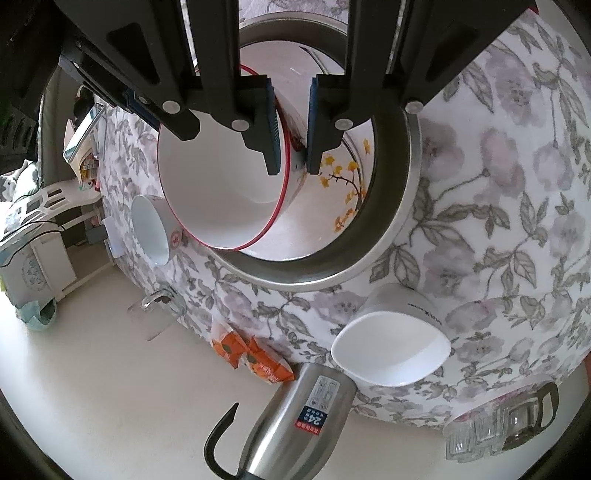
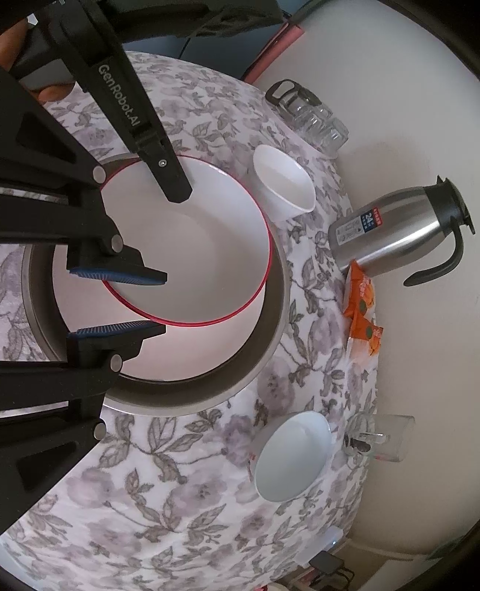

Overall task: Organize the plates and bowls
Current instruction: 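Lower the red-rimmed bowl with the right tool onto the plate in the tray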

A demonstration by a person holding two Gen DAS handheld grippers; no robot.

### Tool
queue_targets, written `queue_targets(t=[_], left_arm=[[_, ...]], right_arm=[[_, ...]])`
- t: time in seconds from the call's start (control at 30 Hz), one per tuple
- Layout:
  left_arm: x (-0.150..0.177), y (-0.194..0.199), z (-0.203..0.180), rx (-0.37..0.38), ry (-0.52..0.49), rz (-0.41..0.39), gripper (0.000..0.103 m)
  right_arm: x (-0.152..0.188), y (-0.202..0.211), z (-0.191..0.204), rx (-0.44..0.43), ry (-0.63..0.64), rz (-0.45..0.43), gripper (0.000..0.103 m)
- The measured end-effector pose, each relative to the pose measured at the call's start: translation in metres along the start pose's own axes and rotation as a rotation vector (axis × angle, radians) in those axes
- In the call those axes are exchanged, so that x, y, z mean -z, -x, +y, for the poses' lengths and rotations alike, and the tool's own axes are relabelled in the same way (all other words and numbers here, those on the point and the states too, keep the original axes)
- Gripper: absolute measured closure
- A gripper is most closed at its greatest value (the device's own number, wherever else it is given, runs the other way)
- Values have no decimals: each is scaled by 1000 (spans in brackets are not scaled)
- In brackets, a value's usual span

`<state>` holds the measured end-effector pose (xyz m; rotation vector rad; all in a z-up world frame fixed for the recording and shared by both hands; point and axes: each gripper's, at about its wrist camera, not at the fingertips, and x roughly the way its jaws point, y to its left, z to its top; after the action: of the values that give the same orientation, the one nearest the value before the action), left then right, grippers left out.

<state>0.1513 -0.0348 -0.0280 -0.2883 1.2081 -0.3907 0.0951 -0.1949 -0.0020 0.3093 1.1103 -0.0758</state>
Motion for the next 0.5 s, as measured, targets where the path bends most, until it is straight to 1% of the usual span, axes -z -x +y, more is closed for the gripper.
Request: queue_targets(t=[0.5], left_arm=[[-1, -11, 3, -9, -1, 16, 89]], right_arm=[[1, -9, -3, -1, -12, 14, 82]])
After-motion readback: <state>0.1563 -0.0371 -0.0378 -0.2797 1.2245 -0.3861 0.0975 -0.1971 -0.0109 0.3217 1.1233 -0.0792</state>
